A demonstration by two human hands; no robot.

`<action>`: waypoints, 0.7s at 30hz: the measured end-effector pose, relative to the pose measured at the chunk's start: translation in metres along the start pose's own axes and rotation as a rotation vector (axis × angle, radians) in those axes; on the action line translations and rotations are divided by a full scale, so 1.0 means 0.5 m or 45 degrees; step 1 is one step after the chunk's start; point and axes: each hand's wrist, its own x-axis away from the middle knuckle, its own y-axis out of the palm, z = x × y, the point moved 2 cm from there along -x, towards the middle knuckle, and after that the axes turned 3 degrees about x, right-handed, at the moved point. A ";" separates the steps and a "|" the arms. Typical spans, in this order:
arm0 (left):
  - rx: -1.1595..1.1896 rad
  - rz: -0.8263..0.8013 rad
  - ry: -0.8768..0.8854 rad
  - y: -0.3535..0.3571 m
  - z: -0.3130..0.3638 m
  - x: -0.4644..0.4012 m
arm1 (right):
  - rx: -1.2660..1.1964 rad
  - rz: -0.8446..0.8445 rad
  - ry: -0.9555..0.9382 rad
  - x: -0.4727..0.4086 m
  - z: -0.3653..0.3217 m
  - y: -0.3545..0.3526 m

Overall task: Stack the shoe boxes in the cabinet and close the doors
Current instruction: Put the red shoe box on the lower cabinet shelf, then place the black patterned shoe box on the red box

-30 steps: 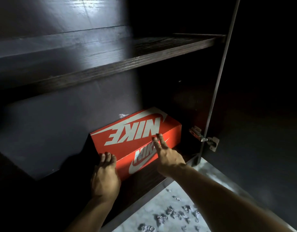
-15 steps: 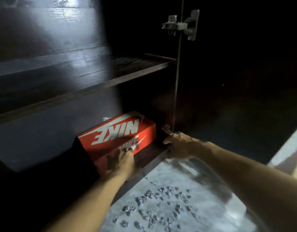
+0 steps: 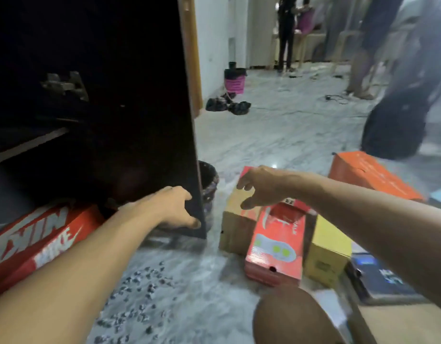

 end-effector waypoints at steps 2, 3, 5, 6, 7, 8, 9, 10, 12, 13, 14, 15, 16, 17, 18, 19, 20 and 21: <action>-0.039 0.001 0.138 0.000 0.105 0.002 | 0.021 -0.003 0.092 0.095 0.073 -0.001; -0.065 -0.002 0.207 0.004 0.160 0.007 | 0.034 -0.018 0.132 0.145 0.108 0.003; -0.099 -0.032 0.328 0.024 0.264 0.013 | 0.030 -0.070 0.236 0.249 0.170 0.015; -0.111 -0.052 0.391 0.041 0.314 0.018 | -0.001 -0.097 0.309 0.301 0.199 0.026; -0.124 -0.070 0.463 0.060 0.363 0.026 | -0.049 -0.108 0.388 0.352 0.227 0.039; -0.126 -0.099 0.525 0.083 0.410 0.036 | -0.094 -0.110 0.459 0.402 0.254 0.055; -0.121 -0.144 0.585 0.110 0.457 0.049 | -0.129 -0.102 0.517 0.450 0.278 0.074; -0.113 -0.202 0.635 0.137 0.501 0.065 | -0.154 -0.101 0.573 0.496 0.300 0.095; -0.100 -0.313 0.720 0.194 0.584 0.099 | -0.229 -0.127 0.704 0.585 0.337 0.139; -0.098 -0.359 0.762 0.222 0.623 0.121 | -0.277 -0.135 0.759 0.627 0.350 0.160; -0.099 -0.400 0.805 0.251 0.660 0.139 | -0.329 -0.145 0.816 0.668 0.364 0.183; -0.101 -0.439 0.848 0.282 0.693 0.157 | -0.382 -0.156 0.870 0.708 0.376 0.209; -0.101 -0.486 0.880 0.313 0.721 0.173 | -0.434 -0.173 0.926 0.741 0.387 0.238; -0.091 -0.532 0.906 0.342 0.745 0.189 | -0.491 -0.190 0.984 0.774 0.396 0.267; -0.077 -0.579 0.926 0.374 0.768 0.206 | -0.542 -0.212 1.051 0.808 0.406 0.296; -0.056 -0.622 0.937 0.404 0.789 0.221 | -0.575 -0.235 1.110 0.842 0.413 0.323; -0.031 -0.658 0.940 0.431 0.805 0.234 | -0.590 -0.265 1.161 0.873 0.416 0.346; -0.010 -0.688 0.931 0.460 0.818 0.246 | -0.594 -0.302 1.196 0.904 0.415 0.367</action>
